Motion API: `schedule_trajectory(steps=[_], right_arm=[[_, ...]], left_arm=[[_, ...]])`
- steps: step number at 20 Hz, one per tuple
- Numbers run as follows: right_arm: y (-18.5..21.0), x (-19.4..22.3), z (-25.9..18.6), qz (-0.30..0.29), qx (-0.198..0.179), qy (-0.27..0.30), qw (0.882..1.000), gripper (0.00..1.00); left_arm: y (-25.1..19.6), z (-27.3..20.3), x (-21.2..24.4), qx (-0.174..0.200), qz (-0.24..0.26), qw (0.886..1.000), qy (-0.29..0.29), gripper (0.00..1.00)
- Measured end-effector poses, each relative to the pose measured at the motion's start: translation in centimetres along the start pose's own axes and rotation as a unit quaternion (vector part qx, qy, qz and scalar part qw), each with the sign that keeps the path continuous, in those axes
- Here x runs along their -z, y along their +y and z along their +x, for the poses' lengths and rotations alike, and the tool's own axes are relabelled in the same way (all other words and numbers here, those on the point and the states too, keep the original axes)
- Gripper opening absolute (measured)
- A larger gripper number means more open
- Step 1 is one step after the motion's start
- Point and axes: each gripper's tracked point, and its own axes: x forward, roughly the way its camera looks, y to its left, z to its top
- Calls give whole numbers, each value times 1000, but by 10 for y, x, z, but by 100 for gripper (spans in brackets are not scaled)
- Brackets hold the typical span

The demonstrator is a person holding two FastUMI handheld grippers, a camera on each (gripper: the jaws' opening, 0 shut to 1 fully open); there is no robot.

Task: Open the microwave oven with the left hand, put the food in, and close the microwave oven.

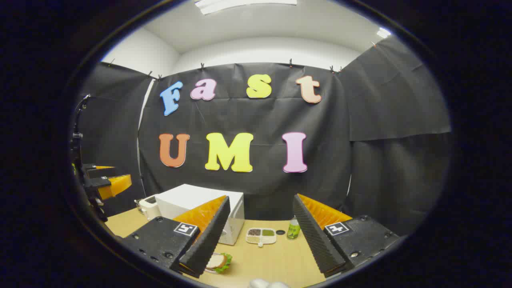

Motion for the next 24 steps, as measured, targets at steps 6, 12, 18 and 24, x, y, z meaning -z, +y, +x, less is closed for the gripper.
schedule_trajectory(steps=[6,12,18,24], right_arm=[[-5,3,13,13,4,2,1000,100],[-8,5,20,11,8,6,1000,100],[-14,8,22,20,11,7,1000,100],[-21,3,22,-15,21,19,999,100]], left_arm=[[6,5,-7,-10,-3,1000,5,96],[6,14,8,-16,-1,1000,9,96],[-20,43,48,3,11,1000,5,96],[-83,99,122,51,-8,999,14,97]])
